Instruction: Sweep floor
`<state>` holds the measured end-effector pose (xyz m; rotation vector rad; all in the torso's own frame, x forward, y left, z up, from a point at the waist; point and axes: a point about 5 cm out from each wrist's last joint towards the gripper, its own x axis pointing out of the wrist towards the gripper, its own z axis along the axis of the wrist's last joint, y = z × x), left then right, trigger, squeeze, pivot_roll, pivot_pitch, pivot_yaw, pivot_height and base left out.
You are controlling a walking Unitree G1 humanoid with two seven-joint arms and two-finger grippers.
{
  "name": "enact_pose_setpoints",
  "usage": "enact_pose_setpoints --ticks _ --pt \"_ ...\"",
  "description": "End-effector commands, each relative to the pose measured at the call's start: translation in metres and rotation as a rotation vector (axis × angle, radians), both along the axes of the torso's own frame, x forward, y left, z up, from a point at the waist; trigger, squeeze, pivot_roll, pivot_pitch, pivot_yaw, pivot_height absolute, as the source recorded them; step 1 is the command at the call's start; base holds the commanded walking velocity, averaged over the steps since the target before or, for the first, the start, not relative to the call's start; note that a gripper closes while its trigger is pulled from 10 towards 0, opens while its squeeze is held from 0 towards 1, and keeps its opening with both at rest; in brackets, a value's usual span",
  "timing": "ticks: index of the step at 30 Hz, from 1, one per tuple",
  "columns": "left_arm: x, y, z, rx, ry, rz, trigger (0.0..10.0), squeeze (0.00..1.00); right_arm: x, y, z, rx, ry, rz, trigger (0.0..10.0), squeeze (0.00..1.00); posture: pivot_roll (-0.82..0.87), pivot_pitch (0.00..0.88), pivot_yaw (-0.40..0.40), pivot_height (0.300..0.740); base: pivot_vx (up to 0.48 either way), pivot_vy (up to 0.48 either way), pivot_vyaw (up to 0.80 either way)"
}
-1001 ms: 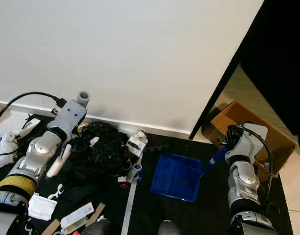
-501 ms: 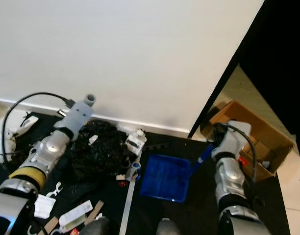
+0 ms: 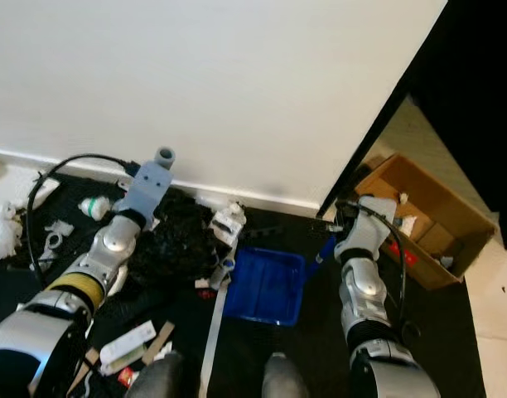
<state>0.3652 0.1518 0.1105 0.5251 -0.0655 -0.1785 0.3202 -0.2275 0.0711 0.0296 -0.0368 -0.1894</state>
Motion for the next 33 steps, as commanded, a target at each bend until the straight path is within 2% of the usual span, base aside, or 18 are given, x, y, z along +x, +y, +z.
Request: enact_pose_setpoints --ticks 1,4,5,8,11,17,21,23,24,27,33 --pt "0.000 0.006 0.003 0.028 -0.015 -0.019 10.0 0.00 -0.004 -0.006 -0.002 -0.006 0.005 -0.020 10.0 0.00 -0.04 0.303 -0.016 0.740 0.000 0.000 0.00" --pt "0.005 0.020 0.019 0.096 -0.035 -0.098 10.0 0.00 0.003 -0.015 0.011 0.005 -0.035 -0.043 10.0 0.00 -0.03 0.333 -0.024 0.740 0.000 0.000 0.00" --pt "0.007 0.028 0.026 0.156 -0.050 -0.111 10.0 0.00 0.008 -0.019 0.019 0.009 -0.056 -0.048 10.0 0.00 -0.02 0.341 -0.027 0.740 0.000 0.000 0.00" --pt "0.008 0.036 0.032 0.186 -0.060 -0.105 10.0 0.00 0.012 -0.022 0.026 0.017 -0.071 -0.051 10.0 0.00 -0.02 0.347 -0.031 0.740 0.000 0.000 0.00" --pt "0.010 0.054 0.043 0.200 -0.084 -0.053 10.0 0.00 0.020 -0.026 0.039 0.033 -0.099 -0.055 10.0 0.00 -0.01 0.353 -0.040 0.740 0.000 0.000 0.00" --pt "0.010 0.061 0.046 0.194 -0.091 -0.028 10.0 0.00 0.026 -0.023 0.045 0.049 -0.110 -0.040 10.0 0.00 -0.01 0.350 -0.051 0.740 0.000 0.000 0.00" --pt "0.010 0.050 0.042 0.115 -0.080 -0.046 10.0 0.00 0.029 -0.002 0.040 0.065 -0.101 0.033 10.0 0.00 -0.01 0.345 -0.065 0.740 0.000 0.000 0.00" --pt "0.010 0.050 0.042 0.115 -0.080 -0.046 10.0 0.00 0.029 -0.002 0.040 0.065 -0.101 0.033 10.0 0.00 -0.01 0.345 -0.065 0.740 0.000 0.000 0.00" --pt "0.011 0.041 0.040 0.064 -0.083 -0.060 10.0 0.00 0.029 0.008 0.035 0.081 -0.093 0.052 10.0 0.00 -0.01 0.341 -0.067 0.740 0.000 0.000 0.00" --pt "0.011 0.025 0.037 0.016 -0.081 -0.090 10.0 0.00 0.028 0.022 0.028 0.100 -0.078 0.078 10.0 0.00 -0.01 0.339 -0.069 0.740 0.000 0.000 0.00" --pt "0.011 0.002 0.032 0.002 -0.068 -0.153 10.0 0.00 0.025 0.039 0.021 0.116 -0.064 0.105 10.0 0.00 -0.01 0.337 -0.067 0.740 0.000 0.000 0.00"
